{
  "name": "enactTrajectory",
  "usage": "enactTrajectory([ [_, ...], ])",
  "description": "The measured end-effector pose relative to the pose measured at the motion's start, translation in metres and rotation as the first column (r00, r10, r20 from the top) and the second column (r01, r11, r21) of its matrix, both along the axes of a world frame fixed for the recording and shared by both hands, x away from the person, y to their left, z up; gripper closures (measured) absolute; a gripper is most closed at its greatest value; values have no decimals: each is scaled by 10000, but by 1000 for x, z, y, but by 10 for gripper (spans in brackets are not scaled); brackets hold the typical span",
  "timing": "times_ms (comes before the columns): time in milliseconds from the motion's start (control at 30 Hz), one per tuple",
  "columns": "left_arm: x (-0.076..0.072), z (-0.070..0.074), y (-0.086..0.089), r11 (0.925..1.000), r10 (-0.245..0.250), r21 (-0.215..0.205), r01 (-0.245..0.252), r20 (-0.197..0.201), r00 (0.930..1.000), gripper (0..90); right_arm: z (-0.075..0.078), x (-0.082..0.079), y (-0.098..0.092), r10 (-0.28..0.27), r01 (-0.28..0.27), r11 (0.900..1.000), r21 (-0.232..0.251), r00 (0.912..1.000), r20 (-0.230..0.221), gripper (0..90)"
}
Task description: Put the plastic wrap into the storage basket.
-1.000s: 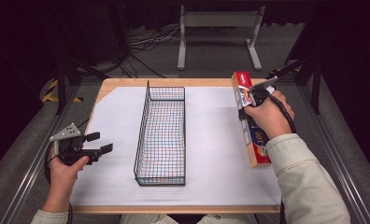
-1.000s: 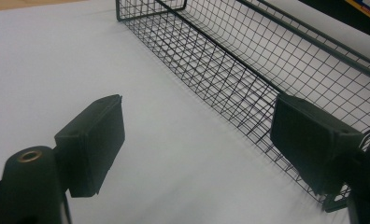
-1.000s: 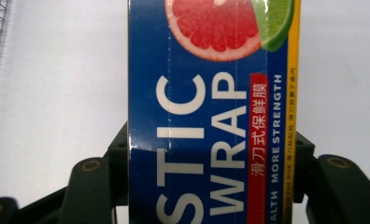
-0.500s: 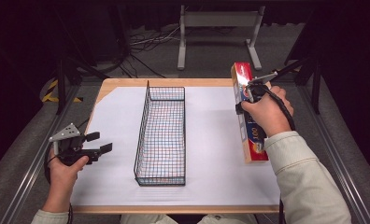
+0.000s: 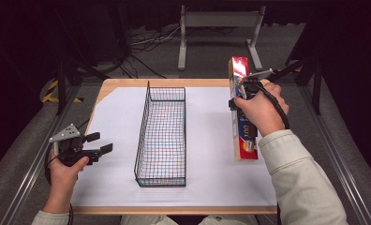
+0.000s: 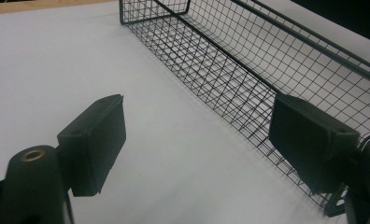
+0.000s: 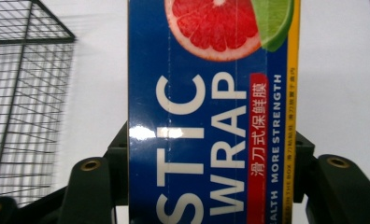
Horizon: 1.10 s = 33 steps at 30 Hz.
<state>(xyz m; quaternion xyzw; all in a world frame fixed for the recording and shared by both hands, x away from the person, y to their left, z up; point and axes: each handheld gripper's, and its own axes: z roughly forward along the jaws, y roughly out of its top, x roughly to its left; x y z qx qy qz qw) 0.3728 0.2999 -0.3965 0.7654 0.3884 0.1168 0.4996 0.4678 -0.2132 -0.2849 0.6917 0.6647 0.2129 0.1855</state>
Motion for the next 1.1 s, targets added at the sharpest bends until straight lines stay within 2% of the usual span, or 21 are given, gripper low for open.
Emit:
enactTrajectory([
  [133,0,0,-1,10000,-27,8,27,-7,10000,196,1,1,12,93,-92,9996,248,9999,-67,408],
  [167,1,0,-1,10000,-42,23,42,39,10000,196,0,2,22,227,-227,9994,276,9997,-2,407],
  [233,1,0,0,10000,-35,-20,35,4,10000,196,0,2,27,271,-270,9992,300,9996,-23,408],
  [400,4,0,-3,9999,-92,-39,92,45,9999,196,4,4,56,619,-620,9970,469,9981,45,408],
  [533,4,0,-2,10000,-67,-55,68,56,10000,196,8,5,72,766,-771,9954,563,9970,100,407],
  [733,4,0,-2,10000,-72,2,72,80,9999,196,13,5,99,946,-958,9907,962,9954,165,407],
  [867,2,0,-2,10000,-79,-19,79,40,10000,196,14,6,113,1049,-1073,9881,1101,9941,280,406],
  [1100,0,0,-1,10000,66,36,-66,111,9999,209,14,4,134,1256,-1276,9818,1407,9918,227,406],
])
